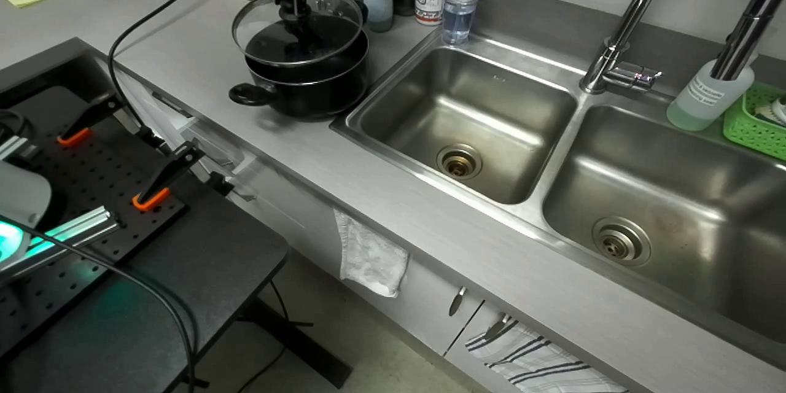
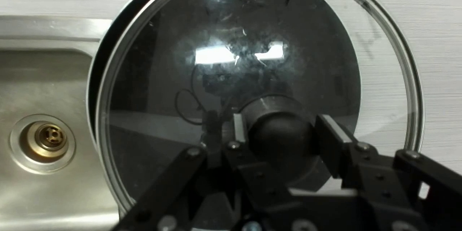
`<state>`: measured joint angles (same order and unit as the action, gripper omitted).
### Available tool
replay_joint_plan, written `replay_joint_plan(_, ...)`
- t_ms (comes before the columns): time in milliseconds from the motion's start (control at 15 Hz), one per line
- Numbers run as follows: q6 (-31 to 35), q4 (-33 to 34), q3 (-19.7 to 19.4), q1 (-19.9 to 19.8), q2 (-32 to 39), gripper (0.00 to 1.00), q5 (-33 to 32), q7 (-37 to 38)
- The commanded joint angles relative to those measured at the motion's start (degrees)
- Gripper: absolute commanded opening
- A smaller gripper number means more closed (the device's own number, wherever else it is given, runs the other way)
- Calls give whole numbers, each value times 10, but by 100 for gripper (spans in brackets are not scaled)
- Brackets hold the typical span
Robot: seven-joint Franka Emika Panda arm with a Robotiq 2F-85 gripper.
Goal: Place the lid on the pot
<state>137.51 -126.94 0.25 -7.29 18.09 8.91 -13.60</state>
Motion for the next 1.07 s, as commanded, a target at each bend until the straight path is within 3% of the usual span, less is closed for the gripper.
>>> replay_joint_plan(0,-34,30,2,-7,11,24,17,-7)
replay_joint_plan(1000,-53,36,0,-23,29,24,22,-5)
